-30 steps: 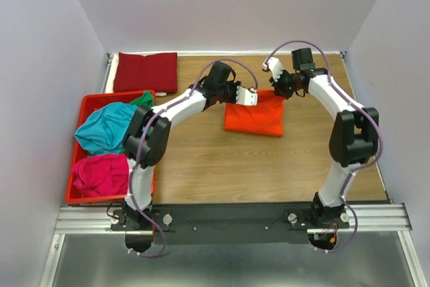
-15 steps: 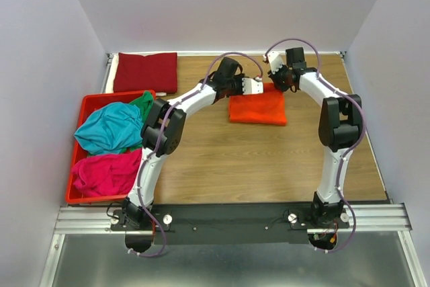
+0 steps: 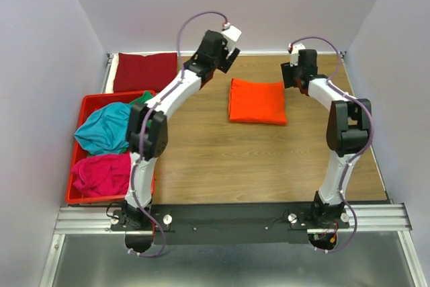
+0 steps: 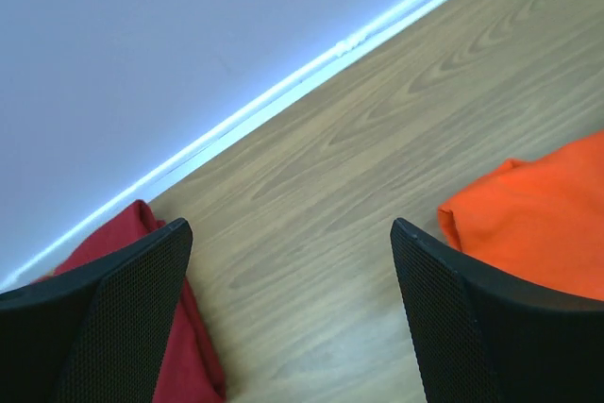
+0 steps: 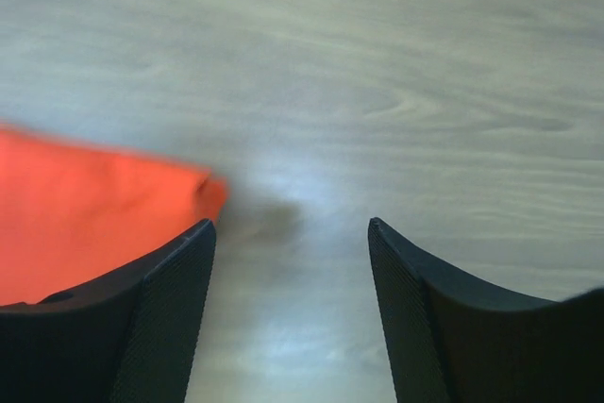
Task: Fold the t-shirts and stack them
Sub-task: Neatly place the folded tshirt to the corner
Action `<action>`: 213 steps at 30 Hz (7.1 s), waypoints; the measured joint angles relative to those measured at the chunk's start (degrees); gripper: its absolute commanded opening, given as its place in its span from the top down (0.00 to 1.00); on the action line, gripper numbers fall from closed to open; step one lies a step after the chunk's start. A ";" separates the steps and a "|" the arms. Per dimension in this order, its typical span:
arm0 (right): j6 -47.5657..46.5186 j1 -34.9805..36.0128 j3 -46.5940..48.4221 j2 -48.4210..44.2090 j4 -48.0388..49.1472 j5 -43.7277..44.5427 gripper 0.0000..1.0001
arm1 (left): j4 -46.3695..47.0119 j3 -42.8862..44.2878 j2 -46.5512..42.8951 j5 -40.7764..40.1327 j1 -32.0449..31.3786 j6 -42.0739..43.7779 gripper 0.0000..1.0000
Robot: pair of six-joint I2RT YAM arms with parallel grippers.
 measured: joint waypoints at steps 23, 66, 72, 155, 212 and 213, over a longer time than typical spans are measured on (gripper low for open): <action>-9.73 -13.46 -20.28 -22.23 -18.86 -60.00 0.20 | -12.74 7.50 17.11 36.04 5.66 -25.46 0.14; -10.12 -19.52 -21.22 -23.39 -19.93 -68.48 0.22 | -21.94 -1.53 4.55 21.81 8.11 -27.06 1.00; -10.16 -19.50 -21.22 -23.39 -20.68 -69.20 0.23 | -23.06 -3.61 2.75 4.55 10.16 -20.79 1.00; -17.64 -19.52 -20.76 -20.83 -28.89 -71.93 0.24 | -11.56 3.91 -3.10 -26.60 16.37 3.89 1.00; -23.65 -19.80 -19.80 -18.51 -34.40 -72.11 0.26 | -6.27 -2.78 10.45 47.95 38.47 -34.14 0.74; -23.65 -19.80 -19.80 -18.51 -34.42 -72.11 0.26 | -6.34 -2.78 10.60 47.80 38.53 -34.07 0.73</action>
